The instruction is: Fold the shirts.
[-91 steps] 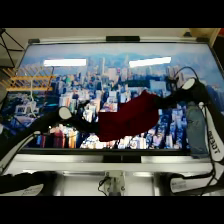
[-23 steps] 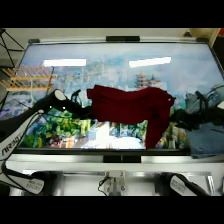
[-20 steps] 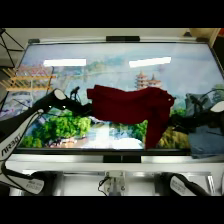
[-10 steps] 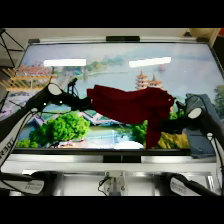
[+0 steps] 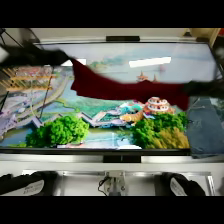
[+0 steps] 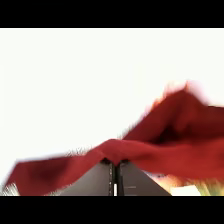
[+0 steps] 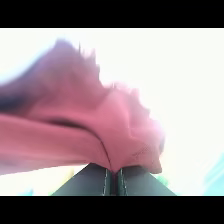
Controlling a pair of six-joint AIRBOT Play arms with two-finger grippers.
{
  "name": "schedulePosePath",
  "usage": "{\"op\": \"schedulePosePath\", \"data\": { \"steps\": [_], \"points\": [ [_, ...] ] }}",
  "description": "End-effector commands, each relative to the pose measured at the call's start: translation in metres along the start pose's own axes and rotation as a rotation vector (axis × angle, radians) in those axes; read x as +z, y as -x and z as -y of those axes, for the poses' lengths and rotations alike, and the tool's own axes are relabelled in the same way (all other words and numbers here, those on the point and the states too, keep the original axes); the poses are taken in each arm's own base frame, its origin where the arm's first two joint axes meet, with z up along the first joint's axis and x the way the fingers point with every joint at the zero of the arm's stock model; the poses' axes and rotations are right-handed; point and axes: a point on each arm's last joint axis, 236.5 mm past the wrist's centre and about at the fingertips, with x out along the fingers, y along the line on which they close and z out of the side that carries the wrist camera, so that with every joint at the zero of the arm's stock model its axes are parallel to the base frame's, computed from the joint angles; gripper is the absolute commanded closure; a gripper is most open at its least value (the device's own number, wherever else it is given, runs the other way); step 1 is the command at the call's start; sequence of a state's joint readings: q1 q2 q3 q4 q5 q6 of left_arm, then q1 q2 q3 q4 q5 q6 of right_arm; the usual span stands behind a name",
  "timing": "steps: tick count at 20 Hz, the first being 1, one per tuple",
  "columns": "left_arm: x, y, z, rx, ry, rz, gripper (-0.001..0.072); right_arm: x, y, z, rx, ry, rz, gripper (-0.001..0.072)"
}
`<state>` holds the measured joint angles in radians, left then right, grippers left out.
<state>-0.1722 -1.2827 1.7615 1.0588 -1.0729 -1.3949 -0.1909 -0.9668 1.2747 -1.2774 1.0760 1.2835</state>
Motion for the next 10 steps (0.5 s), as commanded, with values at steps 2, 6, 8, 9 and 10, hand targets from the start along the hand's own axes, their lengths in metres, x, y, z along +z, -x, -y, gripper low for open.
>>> {"op": "schedulePosePath", "data": {
  "steps": [2,6,8,9,10],
  "points": [
    [0.123,0.234,0.062,0.182,-0.173,0.525,0.0675,0.139,0.266,-0.035,-0.184,0.213,0.724,0.064],
    [0.094,0.325,0.086,0.219,-0.118,0.655,0.0675,0.119,0.368,-0.064,-0.216,0.249,0.923,0.064],
    [0.074,0.335,0.088,0.224,-0.098,0.64,0.0675,0.114,0.38,-0.068,-0.216,0.25,0.946,0.064],
    [0.065,0.329,0.083,0.238,-0.085,0.603,0.0674,0.113,0.376,-0.067,-0.213,0.247,0.932,0.064],
    [0.054,0.319,0.071,0.271,-0.076,0.546,0.0674,0.111,0.362,-0.065,-0.205,0.245,0.883,0.0639]
  ]
}}
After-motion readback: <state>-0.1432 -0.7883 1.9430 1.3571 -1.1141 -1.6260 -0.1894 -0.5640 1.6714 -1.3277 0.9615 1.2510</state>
